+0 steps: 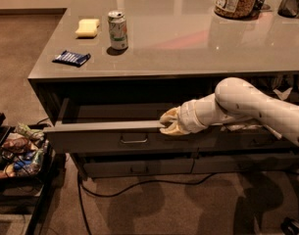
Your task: Open top drawer
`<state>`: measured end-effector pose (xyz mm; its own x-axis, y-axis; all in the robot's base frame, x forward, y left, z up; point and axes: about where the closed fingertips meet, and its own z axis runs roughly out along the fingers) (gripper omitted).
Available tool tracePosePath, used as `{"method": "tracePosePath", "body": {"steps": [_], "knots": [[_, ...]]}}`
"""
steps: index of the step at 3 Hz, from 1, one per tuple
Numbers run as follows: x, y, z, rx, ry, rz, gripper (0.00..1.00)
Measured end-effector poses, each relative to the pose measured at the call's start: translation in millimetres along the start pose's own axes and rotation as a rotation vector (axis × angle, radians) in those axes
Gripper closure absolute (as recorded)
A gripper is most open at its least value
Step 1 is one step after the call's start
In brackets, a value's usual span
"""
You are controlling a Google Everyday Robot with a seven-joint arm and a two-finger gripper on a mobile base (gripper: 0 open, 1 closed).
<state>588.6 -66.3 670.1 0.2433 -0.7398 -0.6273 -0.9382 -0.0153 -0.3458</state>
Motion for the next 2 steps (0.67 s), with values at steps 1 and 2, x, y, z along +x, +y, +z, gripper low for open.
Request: {"method": "tracePosePath", "body": {"steps": [1, 2], "knots": [[-4.9, 22.9, -4.7, -0.011, -0.006, 0.026, 1.0], [-6.3, 23.3, -6.5, -0.011, -0.006, 0.026, 1.0]]}}
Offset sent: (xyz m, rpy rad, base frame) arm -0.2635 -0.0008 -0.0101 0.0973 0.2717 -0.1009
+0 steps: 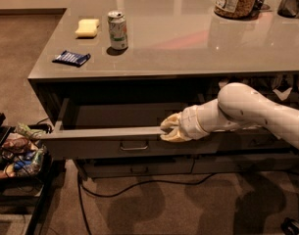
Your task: Open top drawer
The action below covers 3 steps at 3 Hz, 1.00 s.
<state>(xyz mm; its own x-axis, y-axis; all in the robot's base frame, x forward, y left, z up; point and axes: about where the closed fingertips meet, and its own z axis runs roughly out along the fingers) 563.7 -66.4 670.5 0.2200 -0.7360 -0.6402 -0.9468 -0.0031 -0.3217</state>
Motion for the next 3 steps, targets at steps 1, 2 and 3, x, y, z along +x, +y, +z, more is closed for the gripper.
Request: {"method": "tracePosePath", "body": {"steps": [1, 2, 3], "knots": [[-5.1, 27.0, -4.7, -0.016, -0.007, 0.029, 0.81], [-5.1, 26.9, -4.7, -0.016, -0.007, 0.029, 0.58], [-5.1, 26.9, -4.7, -0.016, -0.007, 0.029, 0.35]]}}
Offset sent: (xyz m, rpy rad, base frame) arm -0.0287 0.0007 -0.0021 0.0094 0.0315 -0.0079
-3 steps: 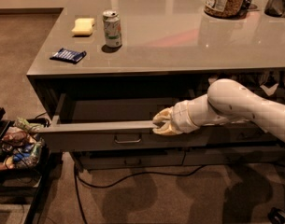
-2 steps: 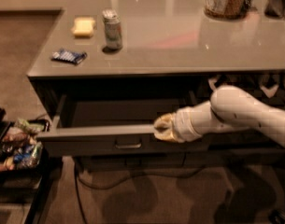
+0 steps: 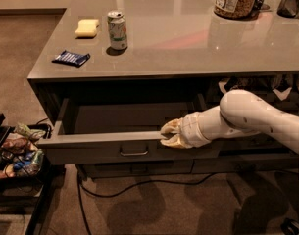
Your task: Open top drawer
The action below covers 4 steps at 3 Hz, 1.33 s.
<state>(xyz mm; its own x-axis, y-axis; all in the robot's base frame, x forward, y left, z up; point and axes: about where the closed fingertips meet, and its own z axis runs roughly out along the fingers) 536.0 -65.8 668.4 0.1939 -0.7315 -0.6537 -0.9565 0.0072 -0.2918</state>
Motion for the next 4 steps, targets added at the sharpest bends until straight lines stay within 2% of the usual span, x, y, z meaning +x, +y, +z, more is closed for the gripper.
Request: {"method": "tracePosePath", "body": {"steps": [1, 2, 3, 4], "knots": [[0.0, 0.0, 0.1, 0.0, 0.0, 0.0, 0.12], [0.0, 0.1, 0.1, 0.0, 0.0, 0.0, 0.0], [-0.1, 0.0, 0.1, 0.0, 0.0, 0.0, 0.0], [-12.4, -4.6, -3.8, -0.018, -0.006, -0.017, 0.0]]}}
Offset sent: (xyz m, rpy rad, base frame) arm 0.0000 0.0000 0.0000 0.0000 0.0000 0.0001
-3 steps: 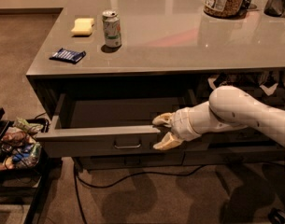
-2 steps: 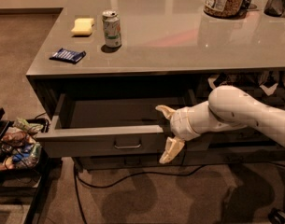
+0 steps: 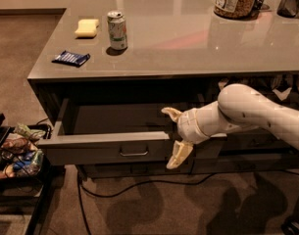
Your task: Open top drawer
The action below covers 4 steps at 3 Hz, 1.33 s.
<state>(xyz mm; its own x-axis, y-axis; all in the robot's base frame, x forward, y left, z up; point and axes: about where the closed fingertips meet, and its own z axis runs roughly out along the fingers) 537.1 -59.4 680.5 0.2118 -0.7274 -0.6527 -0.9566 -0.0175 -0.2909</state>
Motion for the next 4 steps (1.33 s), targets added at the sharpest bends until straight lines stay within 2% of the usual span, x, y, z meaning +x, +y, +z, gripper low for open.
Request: {"method": "tracePosePath", "body": {"steps": [2, 3, 4], "knots": [[-38.9, -6.2, -45.2, 0.045, -0.04, -0.062, 0.0], [-39.0, -6.2, -45.7, 0.046, -0.039, -0.062, 0.19], [-39.0, -6.2, -45.6, 0.046, -0.039, -0.062, 0.42]]}}
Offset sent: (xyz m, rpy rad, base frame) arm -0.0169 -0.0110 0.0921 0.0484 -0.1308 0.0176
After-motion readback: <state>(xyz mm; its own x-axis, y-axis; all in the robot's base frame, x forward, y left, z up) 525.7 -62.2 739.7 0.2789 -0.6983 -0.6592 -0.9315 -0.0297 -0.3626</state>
